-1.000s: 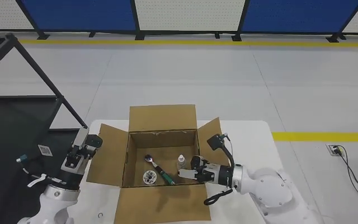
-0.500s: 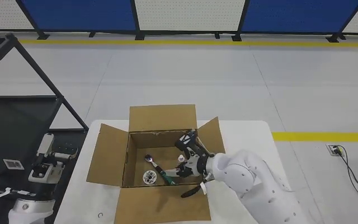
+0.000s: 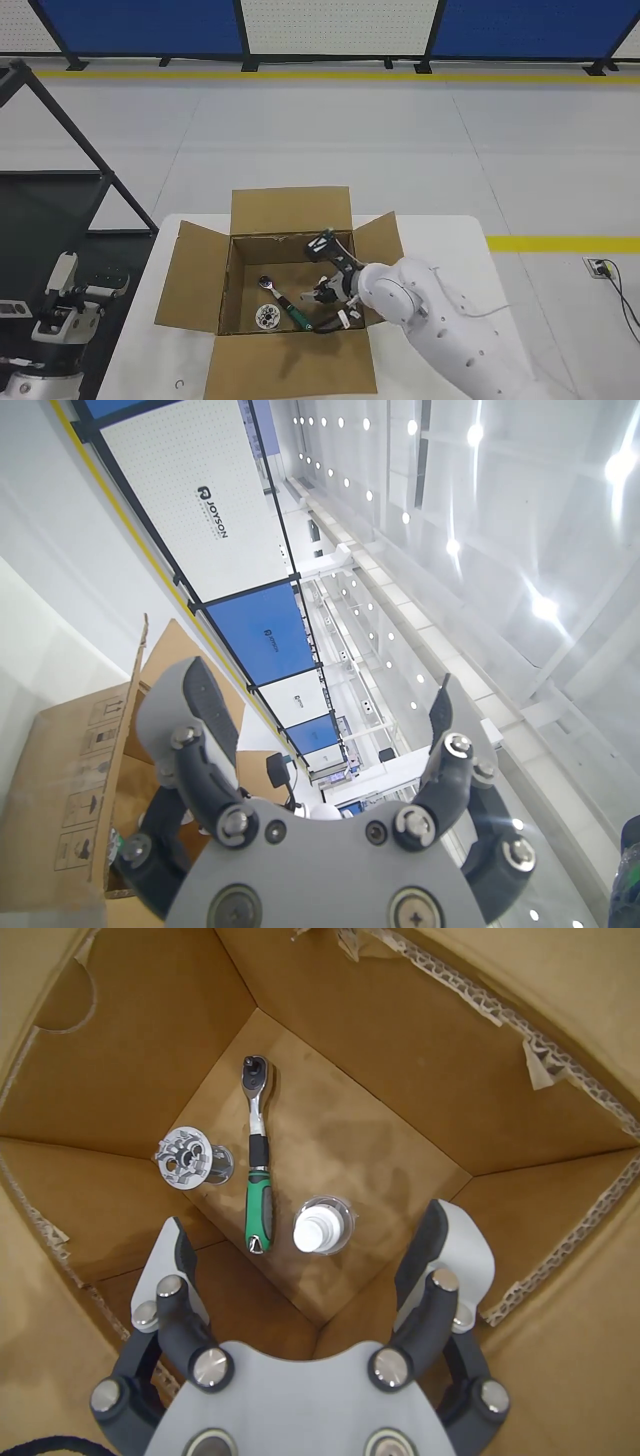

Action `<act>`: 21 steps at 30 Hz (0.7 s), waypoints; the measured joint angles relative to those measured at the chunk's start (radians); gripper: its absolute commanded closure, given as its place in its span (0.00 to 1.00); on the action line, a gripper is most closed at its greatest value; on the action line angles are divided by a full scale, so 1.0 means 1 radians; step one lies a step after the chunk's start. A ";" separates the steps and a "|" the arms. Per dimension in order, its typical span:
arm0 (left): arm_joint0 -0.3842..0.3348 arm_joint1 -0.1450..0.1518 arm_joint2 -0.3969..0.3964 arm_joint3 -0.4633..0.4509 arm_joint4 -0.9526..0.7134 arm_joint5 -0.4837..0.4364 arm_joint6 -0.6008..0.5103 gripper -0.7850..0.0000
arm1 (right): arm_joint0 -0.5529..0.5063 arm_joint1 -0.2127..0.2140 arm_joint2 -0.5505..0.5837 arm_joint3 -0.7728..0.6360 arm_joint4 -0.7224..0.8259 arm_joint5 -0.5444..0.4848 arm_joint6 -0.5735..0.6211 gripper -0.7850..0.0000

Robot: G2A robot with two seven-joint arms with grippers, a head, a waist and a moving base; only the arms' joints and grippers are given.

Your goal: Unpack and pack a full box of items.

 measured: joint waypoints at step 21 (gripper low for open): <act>0.000 0.000 0.000 0.000 0.000 0.000 0.000 0.00 | -0.025 -0.018 0.012 -0.016 -0.078 0.034 -0.007 1.00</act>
